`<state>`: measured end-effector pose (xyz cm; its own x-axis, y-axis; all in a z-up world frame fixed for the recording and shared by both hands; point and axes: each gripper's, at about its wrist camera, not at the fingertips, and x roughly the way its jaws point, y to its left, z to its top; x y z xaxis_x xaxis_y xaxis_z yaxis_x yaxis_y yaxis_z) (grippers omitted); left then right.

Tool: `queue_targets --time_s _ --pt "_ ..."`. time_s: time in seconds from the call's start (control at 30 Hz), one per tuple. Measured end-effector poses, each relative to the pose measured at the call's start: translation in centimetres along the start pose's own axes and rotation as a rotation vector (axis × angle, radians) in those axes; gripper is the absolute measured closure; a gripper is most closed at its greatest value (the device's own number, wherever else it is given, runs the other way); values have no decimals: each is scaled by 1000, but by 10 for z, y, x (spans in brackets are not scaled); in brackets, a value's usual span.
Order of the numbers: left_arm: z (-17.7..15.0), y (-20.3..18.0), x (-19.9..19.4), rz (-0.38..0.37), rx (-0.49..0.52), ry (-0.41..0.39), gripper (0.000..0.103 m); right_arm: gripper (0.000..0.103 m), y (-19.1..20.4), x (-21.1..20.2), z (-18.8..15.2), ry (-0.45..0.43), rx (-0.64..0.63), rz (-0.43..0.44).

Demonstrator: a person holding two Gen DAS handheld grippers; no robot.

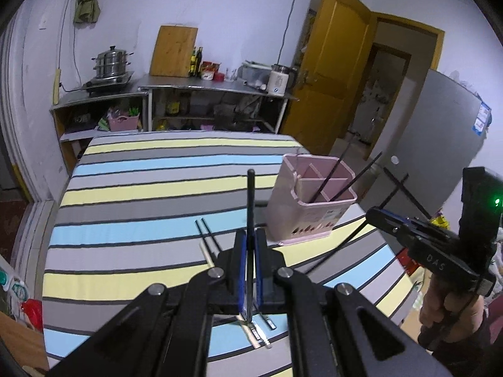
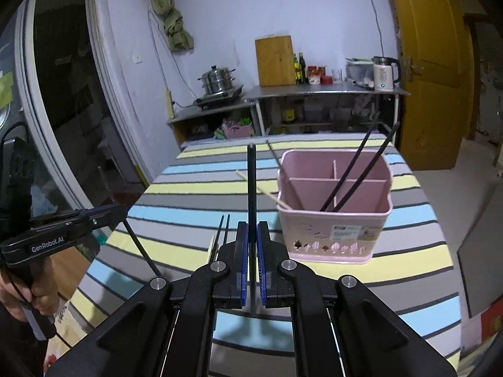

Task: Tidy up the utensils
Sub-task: 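Lift both held black chopsticks and carry them over the pink holder, then lower both black chopsticks into the pink holder and open both tools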

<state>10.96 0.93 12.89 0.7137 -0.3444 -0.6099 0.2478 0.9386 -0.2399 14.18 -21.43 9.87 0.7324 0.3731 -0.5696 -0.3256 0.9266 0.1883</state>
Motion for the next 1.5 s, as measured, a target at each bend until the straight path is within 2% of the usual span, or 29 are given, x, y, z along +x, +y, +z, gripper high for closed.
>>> queue_targets --time_s 0.23,0.7,0.9,1.2,1.33,1.5 --pt "14 -15 3 -34 18 -6 98 97 -9 -15 4 -32 17 -13" --pt "38 -57 42 -118 37 38 98 98 -47 -26 9 -63 113 -53" --pt "70 -73 39 -146 52 -13 98 98 -56 -36 32 -118 128 -71" --pt "124 -75 31 -161 36 -121 98 98 -62 -58 86 -262 133 -85" --pt "131 -75 42 -152 36 -133 98 98 -65 -50 96 -279 140 -87" --pt "125 -71 66 -150 24 -109 98 98 -68 -31 96 -269 137 -103"
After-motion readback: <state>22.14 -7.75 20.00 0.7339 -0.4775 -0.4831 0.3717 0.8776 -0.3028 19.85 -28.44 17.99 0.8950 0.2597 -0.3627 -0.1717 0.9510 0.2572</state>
